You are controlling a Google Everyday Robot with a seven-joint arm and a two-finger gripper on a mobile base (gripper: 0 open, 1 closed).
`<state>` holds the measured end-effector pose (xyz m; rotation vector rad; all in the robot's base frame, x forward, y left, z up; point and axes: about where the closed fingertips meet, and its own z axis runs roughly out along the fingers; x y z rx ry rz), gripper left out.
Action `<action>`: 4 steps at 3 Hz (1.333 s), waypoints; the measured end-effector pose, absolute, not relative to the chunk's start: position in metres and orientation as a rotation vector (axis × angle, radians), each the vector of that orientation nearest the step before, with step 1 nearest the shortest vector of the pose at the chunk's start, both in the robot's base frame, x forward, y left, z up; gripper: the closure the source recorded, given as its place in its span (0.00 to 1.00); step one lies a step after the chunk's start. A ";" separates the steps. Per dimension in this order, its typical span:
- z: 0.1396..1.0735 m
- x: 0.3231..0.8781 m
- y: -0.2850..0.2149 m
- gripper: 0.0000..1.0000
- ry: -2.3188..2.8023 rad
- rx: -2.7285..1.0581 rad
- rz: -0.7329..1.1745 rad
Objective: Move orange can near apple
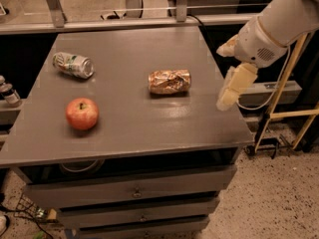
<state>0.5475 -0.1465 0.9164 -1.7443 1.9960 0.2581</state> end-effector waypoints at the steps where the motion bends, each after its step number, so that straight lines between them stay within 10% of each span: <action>1: 0.894 0.589 -0.092 0.00 1.915 -1.805 0.273; 3: 0.872 0.627 -0.047 0.00 1.885 -1.906 0.230; 4: 0.860 0.632 -0.040 0.18 1.902 -1.936 0.226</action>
Offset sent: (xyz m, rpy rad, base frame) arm 0.0893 0.1111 -0.0402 -0.0401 -0.0709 0.1436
